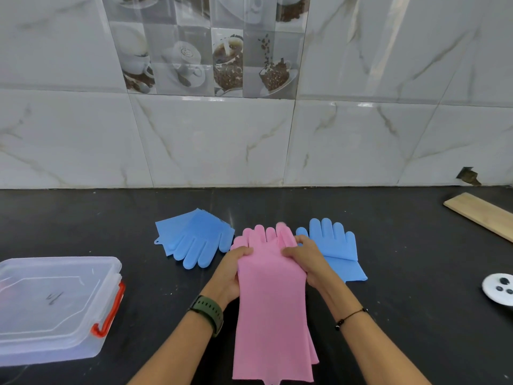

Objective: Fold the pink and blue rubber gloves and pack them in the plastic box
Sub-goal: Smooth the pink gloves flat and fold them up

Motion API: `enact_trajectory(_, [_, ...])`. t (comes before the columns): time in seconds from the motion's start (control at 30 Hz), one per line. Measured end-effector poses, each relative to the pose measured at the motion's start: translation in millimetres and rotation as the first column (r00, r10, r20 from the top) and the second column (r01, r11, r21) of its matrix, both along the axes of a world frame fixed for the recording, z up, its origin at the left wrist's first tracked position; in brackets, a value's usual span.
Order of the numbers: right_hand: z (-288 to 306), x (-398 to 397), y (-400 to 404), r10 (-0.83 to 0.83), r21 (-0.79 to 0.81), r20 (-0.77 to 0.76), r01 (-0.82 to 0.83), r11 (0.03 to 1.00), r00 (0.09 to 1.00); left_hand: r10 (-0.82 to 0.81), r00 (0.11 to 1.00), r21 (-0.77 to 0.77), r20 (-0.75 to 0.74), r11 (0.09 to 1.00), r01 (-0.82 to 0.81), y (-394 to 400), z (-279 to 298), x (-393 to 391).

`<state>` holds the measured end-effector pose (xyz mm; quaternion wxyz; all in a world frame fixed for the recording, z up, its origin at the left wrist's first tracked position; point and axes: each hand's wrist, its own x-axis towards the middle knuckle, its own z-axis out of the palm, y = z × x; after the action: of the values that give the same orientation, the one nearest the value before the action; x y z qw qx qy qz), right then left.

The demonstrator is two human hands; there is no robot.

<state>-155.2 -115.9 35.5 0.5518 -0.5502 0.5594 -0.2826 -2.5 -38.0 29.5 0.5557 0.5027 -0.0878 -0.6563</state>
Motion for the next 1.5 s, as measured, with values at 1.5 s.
enact_trajectory(1.5, [-37.1, 8.7, -2.2, -0.139, -0.434, -0.649, -0.214, 0.875, 0.748, -0.128, 0.358, 0.130, 0.925, 0.991, 0.019, -1.5, -29.6, 7.0])
